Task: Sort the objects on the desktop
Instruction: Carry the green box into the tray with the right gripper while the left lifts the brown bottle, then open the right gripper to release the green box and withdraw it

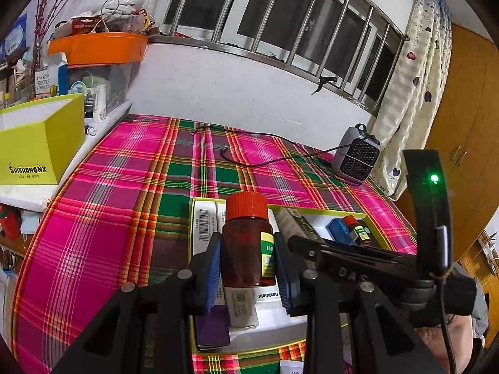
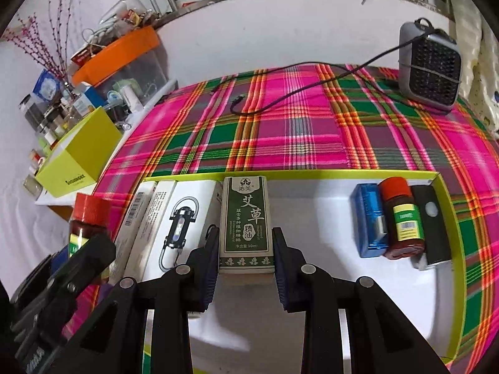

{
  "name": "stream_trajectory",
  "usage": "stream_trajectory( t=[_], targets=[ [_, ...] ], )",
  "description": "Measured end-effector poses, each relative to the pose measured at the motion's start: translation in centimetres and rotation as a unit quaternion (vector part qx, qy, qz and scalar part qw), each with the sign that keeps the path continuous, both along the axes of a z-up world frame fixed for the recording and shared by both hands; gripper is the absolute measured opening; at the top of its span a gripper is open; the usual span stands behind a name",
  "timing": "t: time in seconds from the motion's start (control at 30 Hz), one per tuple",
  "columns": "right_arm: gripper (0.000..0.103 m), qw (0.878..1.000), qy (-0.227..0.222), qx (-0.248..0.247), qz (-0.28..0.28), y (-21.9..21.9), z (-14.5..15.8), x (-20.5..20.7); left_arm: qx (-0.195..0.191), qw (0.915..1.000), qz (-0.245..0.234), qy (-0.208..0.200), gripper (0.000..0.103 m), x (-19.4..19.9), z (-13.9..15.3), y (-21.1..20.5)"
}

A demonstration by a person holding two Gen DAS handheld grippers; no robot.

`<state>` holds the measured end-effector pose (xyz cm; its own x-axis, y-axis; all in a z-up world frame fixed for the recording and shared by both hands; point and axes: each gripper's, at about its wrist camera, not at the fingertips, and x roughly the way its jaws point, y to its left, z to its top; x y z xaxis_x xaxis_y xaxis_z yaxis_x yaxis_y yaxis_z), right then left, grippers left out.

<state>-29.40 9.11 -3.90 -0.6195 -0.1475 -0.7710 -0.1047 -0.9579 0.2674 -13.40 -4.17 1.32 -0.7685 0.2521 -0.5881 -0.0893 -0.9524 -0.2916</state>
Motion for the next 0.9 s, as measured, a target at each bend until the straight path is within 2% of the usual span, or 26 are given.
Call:
stream_trajectory(
  t=[0.13,0.37,0.57,0.67,0.8,0.9],
  targets=[
    [0.035,1.000,-0.002,-0.017,0.005,-0.1,-0.2,-0.2,0.000,1.0000,0.001,-0.002,0.033,-0.1,-0.1,0.0],
    [0.039,0.998,0.031,-0.051,0.012,0.4,0.4,0.6,-0.001,1.0000,-0.001,-0.001,0.032,0.0,-0.2,-0.1],
    [0.040,0.997,0.036,-0.070,0.009,0.8,0.7,1.3,-0.001,1.0000,0.000,-0.002,0.032,0.1,-0.3,-0.1],
    [0.037,0.996,0.039,-0.077,0.011,1.2,1.0,2.2,-0.001,1.0000,-0.002,-0.002,0.032,0.0,-0.3,0.0],
    [0.026,0.996,0.021,-0.080,0.019,1.1,0.4,1.9,-0.003,1.0000,-0.006,-0.001,0.032,0.1,-0.3,0.2],
    [0.025,0.996,0.021,-0.082,0.026,0.9,0.1,1.5,-0.003,1.0000,-0.006,-0.001,0.032,0.1,-0.3,0.2]
  ],
)
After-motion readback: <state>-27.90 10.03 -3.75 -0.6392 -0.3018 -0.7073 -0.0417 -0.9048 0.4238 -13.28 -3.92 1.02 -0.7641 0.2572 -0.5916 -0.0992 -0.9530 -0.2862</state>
